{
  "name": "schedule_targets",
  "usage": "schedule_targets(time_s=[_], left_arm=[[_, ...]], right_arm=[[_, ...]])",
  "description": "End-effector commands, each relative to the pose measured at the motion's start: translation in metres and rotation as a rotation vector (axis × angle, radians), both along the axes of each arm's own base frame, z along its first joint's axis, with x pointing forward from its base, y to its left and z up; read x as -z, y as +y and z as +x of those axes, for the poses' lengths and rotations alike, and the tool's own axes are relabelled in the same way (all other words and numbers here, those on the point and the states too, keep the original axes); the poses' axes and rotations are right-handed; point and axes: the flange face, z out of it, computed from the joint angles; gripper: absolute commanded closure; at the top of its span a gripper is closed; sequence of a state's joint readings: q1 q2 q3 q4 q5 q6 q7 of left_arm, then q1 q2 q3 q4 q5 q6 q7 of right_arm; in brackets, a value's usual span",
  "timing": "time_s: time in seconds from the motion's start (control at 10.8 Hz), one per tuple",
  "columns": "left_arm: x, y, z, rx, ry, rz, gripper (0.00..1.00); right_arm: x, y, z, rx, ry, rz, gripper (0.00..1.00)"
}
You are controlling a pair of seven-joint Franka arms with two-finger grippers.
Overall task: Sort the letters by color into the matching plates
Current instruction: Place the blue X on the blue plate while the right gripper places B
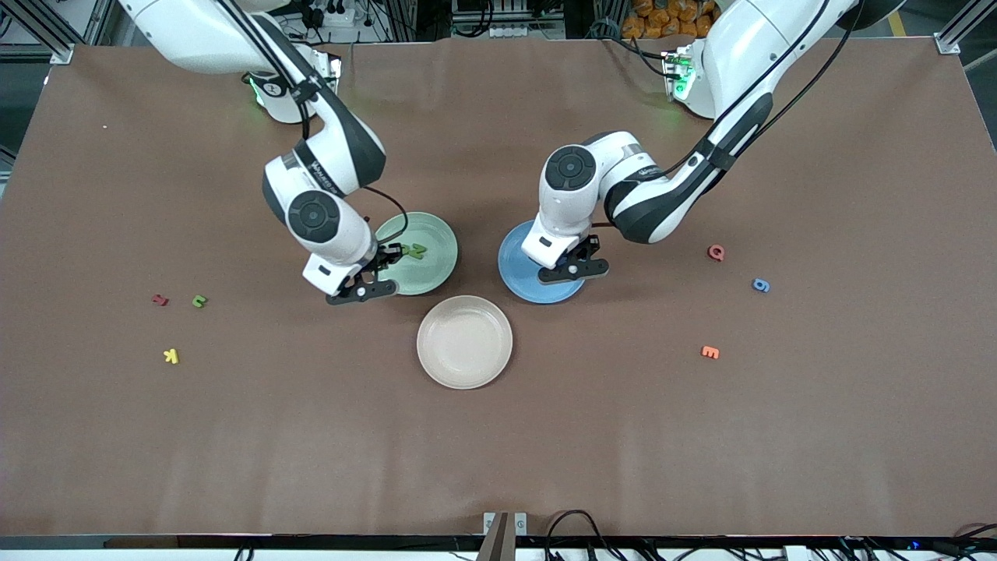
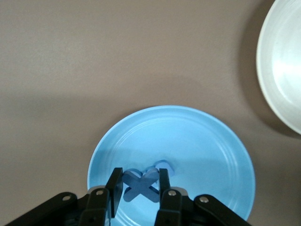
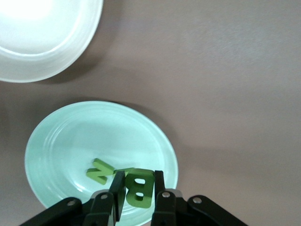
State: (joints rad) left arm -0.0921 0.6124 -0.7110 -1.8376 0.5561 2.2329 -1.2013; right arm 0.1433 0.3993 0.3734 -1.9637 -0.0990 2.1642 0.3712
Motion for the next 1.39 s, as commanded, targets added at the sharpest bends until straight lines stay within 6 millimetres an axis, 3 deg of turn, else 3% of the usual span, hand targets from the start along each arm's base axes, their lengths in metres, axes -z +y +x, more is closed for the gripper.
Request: schedule_targets(time_s=[0.0,0.19,0.28,0.37,0.84,1.12,1.3], left_arm=[[-0.004,-0.006,0.011,-0.042,0.017,-0.016,0.89],[-0.007,-0.006,0.013,-0.063,0.033,-0.031,0.76],[-0.007,-0.006,0.013,-0.065,0.033,-0.027,0.43],[-0.007,-0.006,0.013,-0.063,0.033,-0.025,0.0],[-0.009,0.003,0.019,-0.065,0.033,-0.007,0.0],[-0.012,0.035,0.036,-0.036,0.054,0.059,0.0],[-0.013,0.062,0.051,-0.006,0.067,0.076,0.0]], right_arm=[[-0.001,0.02,-0.021,-0.016,0.012,-0.013,0.86],[-0.001,0.03,-0.027,-0.031,0.013,-0.014,0.86],[-0.001,0.033,-0.029,-0.026,0.012,-0.018,0.66],[-0.001,0.033,-0.029,0.01,0.002,-0.038,0.01],[-0.006,0.022,-0.022,0.025,-0.014,-0.049,0.0],[-0.015,-0.027,0.005,0.093,-0.032,-0.07,0.0],[-0.018,-0.071,0.025,0.011,-0.034,-0.057,0.0]])
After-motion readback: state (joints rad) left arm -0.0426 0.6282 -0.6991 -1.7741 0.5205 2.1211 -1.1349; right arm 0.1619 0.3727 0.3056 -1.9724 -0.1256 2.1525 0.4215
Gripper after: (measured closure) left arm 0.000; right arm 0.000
